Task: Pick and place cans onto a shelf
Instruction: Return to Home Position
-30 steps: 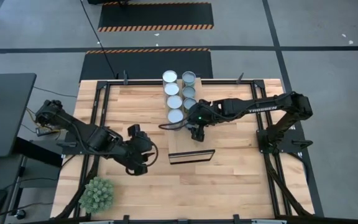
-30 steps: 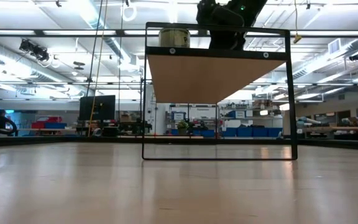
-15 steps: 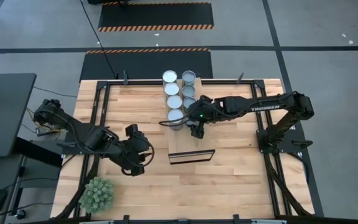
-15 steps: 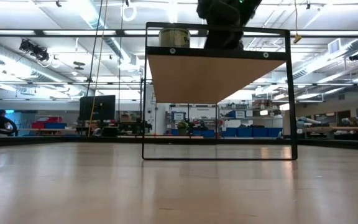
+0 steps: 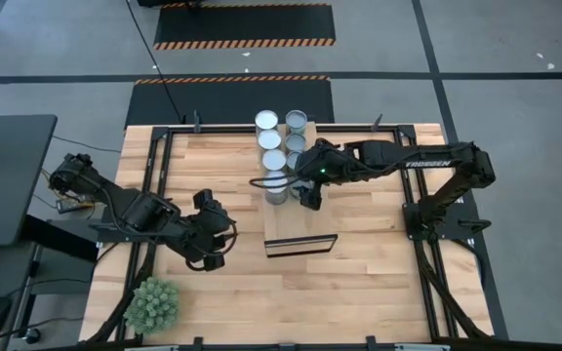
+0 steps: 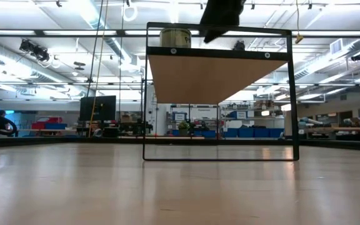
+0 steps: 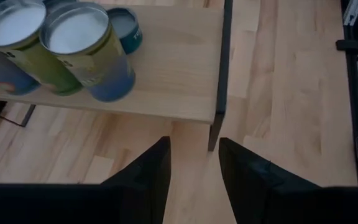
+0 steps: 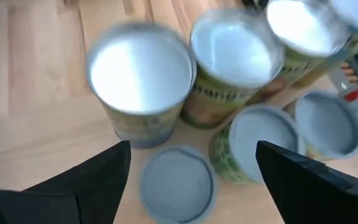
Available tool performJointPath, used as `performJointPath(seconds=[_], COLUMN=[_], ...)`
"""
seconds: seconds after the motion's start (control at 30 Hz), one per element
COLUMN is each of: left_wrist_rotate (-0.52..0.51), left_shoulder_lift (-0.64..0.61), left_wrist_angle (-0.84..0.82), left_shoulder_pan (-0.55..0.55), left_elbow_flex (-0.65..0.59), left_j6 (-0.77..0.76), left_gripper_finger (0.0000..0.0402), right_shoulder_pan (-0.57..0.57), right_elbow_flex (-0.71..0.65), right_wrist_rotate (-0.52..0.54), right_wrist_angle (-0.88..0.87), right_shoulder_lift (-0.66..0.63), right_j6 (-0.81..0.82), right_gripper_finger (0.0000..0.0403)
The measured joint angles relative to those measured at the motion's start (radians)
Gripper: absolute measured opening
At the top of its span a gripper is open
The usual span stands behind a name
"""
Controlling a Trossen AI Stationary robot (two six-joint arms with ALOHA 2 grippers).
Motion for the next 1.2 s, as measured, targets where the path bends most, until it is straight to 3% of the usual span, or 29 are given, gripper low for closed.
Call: performJointPath(seconds=[0.17,0.53,0.87,1.2], left_wrist_rotate=[-0.014,-0.016,-0.030,-0.045], left_shoulder_lift=[0.000,-0.001,-0.063,-0.155], left_wrist_angle=[0.017,0.028,0.035,0.123], left_shoulder_pan=[0.000,0.020,0.035,0.064], left_elbow_flex=[0.000,0.000,-0.001,-0.001], left_j6=[0.008,0.033,0.037,0.118], left_gripper_finger=[0.0141,0.0141,0.0141,0.0141], right_shoulder_pan=[0.000,0.040,0.080,0.080], right_elbow_flex=[-0.009,-0.236,-0.571,-0.765], right_wrist_rotate=[0.009,0.041,0.042,0.051], right_wrist_angle=[0.015,0.098,0.380,0.454], right_shoulder_lift=[-0.063,-0.336,-0.675,-0.938], right_j6=[0.029,0.121,0.243,0.379], right_gripper_finger=[0.0353,0.0348,0.0348,0.0348])
